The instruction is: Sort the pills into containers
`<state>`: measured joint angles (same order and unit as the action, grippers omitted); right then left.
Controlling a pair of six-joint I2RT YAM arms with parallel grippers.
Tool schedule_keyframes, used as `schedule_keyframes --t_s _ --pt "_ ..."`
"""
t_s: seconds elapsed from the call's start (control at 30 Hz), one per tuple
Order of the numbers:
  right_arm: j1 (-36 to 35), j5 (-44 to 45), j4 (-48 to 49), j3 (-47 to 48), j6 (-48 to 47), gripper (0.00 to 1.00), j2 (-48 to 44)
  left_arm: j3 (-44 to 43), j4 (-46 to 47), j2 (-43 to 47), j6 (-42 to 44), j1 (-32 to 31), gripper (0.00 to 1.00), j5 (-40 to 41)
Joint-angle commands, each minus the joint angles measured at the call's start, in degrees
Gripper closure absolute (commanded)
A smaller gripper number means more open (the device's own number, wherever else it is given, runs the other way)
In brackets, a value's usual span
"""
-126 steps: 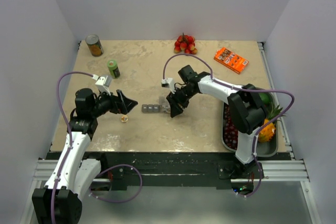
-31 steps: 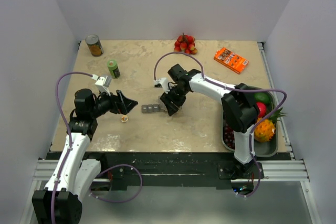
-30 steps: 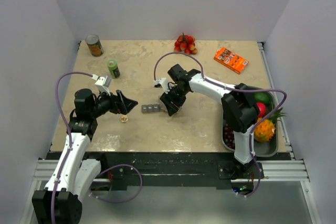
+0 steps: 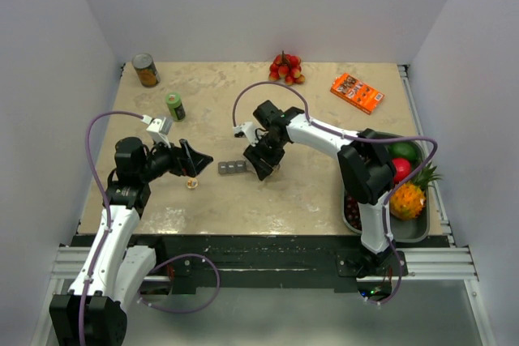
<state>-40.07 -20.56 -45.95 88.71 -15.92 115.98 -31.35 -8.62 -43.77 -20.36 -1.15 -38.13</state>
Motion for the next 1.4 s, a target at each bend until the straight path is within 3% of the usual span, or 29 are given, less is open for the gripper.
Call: schedule_keyframes --t_s 0.0,0.3,0.77,0.93,1.17,1.37 --pt "-0.2 -2.1 -0.5 2.6 0.0 1.00 -0.2 -0.3 2.4 0.5 0.7 0.1 0.01 -1.0" --pt "-0.1 -4.3 -0.3 2.0 -1.8 1.00 -2.6 -0.2 2.2 0.4 0.6 0.1 0.01 -0.9" --pt "1.9 -11.6 9.6 -7.1 -4.1 1.00 -16.4 -0.7 0.5 -0.2 -1.3 0.1 0.01 1.9" --pt "2.5 -14.3 16.1 -10.4 -4.5 1.00 -22.2 -2.0 -3.1 -1.8 -3.5 0.2 0.01 6.7" --pt "3.1 -15.0 27.0 -14.5 -5.3 1.00 -32.3 -2.7 -9.5 -8.4 -6.1 0.3 0.01 7.0" --pt "4.1 -5.1 42.3 -17.0 -1.9 1.00 -39.9 -3.7 -13.0 -12.0 -5.7 0.3 0.01 12.5"
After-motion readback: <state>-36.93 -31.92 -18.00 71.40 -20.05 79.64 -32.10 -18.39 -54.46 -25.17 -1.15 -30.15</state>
